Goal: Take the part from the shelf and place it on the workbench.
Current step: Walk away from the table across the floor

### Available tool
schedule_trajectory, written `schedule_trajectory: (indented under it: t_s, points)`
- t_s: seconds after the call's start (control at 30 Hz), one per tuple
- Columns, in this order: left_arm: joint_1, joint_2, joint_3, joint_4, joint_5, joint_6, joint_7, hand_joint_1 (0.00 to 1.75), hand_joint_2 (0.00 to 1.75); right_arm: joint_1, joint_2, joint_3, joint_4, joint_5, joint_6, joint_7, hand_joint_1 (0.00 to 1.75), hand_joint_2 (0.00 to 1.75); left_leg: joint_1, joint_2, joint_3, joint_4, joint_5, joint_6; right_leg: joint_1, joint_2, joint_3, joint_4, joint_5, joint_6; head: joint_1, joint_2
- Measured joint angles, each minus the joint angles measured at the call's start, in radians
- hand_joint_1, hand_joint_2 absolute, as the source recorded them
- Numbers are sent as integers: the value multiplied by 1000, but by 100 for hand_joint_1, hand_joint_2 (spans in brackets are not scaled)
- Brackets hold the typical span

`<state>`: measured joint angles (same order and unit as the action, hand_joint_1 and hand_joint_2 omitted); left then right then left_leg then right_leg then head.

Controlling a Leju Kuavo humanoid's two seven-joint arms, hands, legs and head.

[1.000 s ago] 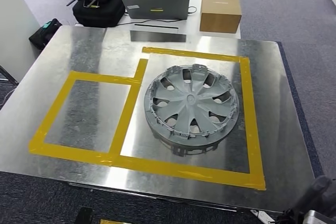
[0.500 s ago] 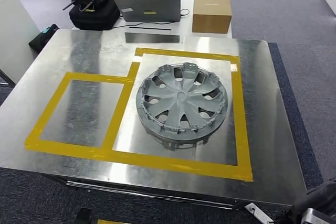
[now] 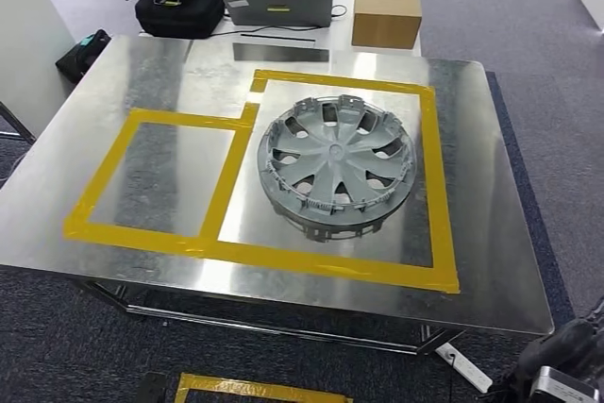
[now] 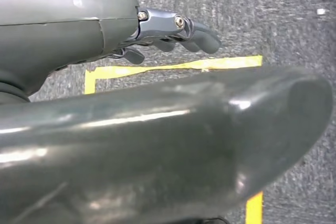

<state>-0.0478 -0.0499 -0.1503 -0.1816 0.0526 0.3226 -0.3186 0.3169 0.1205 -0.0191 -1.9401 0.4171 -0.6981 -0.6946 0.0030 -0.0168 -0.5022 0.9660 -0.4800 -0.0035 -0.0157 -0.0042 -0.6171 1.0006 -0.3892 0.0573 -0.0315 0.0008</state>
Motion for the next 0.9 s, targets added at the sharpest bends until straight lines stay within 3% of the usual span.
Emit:
schedule_trajectory:
  t_s: [0.03, 0.1, 0.2, 0.23, 0.27, 0.3, 0.37, 0.43, 0.47, 0.53, 0.57, 0.6, 0.63, 0.7, 0.73, 0.77, 0.8, 0.83, 0.9]
  points:
    - [1, 0, 0, 0, 0, 0, 0, 0, 0, 0, 0, 0, 2, 0, 0, 0, 0, 0, -1, 2, -5, -1, 7, 8, -2, 1, -5, 4, -6, 5, 1, 0]
    - [1, 1, 0, 0, 0, -1, 1, 0, 0, 1, -1, 0, 4, 0, 0, 1, 0, 0, 0, 6, -19, -3, 22, 23, -4, 2, -25, 43, -56, 10, 3, 0]
    - [1, 3, 0, 0, 0, -2, 1, 0, 0, 1, -2, 0, 9, 1, 0, 3, 0, 0, -6, 6, -50, -2, 47, 35, -2, 2, -71, 210, -183, 11, 6, 0]
    - [1, 2, 0, 0, -1, -2, 1, 0, 0, 0, -2, 0, 12, 1, 0, 4, 0, 0, -10, 6, -64, -1, 57, 36, -1, 2, -77, 263, -208, 10, 6, 0]
    - [2, 2, 0, 0, -1, -2, 1, 0, 0, 0, -2, 0, 14, 1, 0, 5, 0, 0, -13, 6, -78, 0, 67, 37, 1, 2, -67, 286, -210, 7, 6, 0]
    - [2, 1, 0, 0, -1, -3, 1, 0, 0, 0, -3, 0, 15, 1, 0, 6, 0, 0, -15, 6, -90, 0, 76, 37, 4, 2, -40, 273, -192, 3, 6, 0]
    - [2, 0, 0, 0, -2, -3, 2, 0, 0, -2, -3, 0, 17, 2, 0, 7, 0, 0, -19, 5, -110, 1, 95, 34, 11, 3, 63, 151, -147, -8, 6, 0]
    - [1, -1, 0, 0, -2, -5, 2, 0, 0, -5, -3, 0, 17, 2, 0, 10, 0, 0, -23, 4, -122, 3, 113, 28, 16, 4, 160, 11, -142, -18, 4, 0]
    - [1, -2, 0, 0, -2, -6, 1, 0, 0, -6, -3, 0, 18, 3, 0, 11, 0, 0, -24, 4, -125, 3, 122, 24, 19, 4, 178, -24, -149, -21, 5, 0]
    - [2, -1, 0, 0, -2, -6, 1, 0, 0, -6, -4, 0, 21, 3, 0, 17, 0, 0, -22, 4, -130, 3, 138, 13, 21, 3, 170, -35, -141, -30, 7, 0]
    - [3, -1, 0, 0, -2, -6, 2, 0, 0, -6, -5, 0, 22, 2, 0, 19, 0, 0, -20, 5, -134, 7, 130, 6, 20, 2, 162, -36, -133, -38, 8, 0]
    - [5, 0, 0, 0, -2, -6, 2, 0, 0, -6, -5, -1, 23, 2, 0, 21, 0, 0, -18, 5, -142, 25, 103, -2, 18, 0, 152, -37, -123, -47, 6, 0]
    - [5, 0, 0, 0, -2, -6, 2, 0, 0, -7, -6, -1, 24, 2, 0, 22, 0, 0, -15, 5, -154, 62, 59, -9, 15, -1, 141, -38, -111, -53, 4, 0]
    - [6, -2, 0, 0, -2, -6, 2, 0, 0, -6, -6, -1, 26, 2, 0, 22, 0, 0, -7, 5, -184, 187, -48, -24, 14, -2, 116, -37, -88, -58, 0, 0]
    - [5, -2, 0, 0, -2, -6, 2, 0, 0, -6, -6, -2, 28, 2, 0, 24, 0, 0, -2, 6, -195, 250, -77, -30, 14, -3, 103, -36, -75, -57, 0, 0]
    - [5, -2, 0, 0, -2, -6, 2, 0, 0, -6, -6, -2, 30, 1, 0, 28, 0, 0, 2, 6, -194, 290, -81, -35, 12, -3, 89, -35, -62, -54, 0, 0]
    - [5, -2, 0, 0, -2, -6, 2, 0, 0, -7, -6, -4, 33, 1, 0, 39, 0, 0, 5, 6, -179, 298, -63, -39, 10, -4, 74, -33, -51, -50, 0, 0]
    - [5, -2, 1, 0, -2, -6, 2, 0, 0, -8, -6, -9, 39, 1, 2, 55, 0, 0, 9, 6, -144, 267, -35, -43, 7, -4, 59, -29, -42, -44, 0, 0]
    - [2, -4, 2, 0, -2, -5, 1, 0, 0, -13, -6, -35, 61, -6, 10, 93, 0, 0, 17, 7, -41, 131, -3, -51, 3, -4, 33, -18, -28, -30, -1, 0]
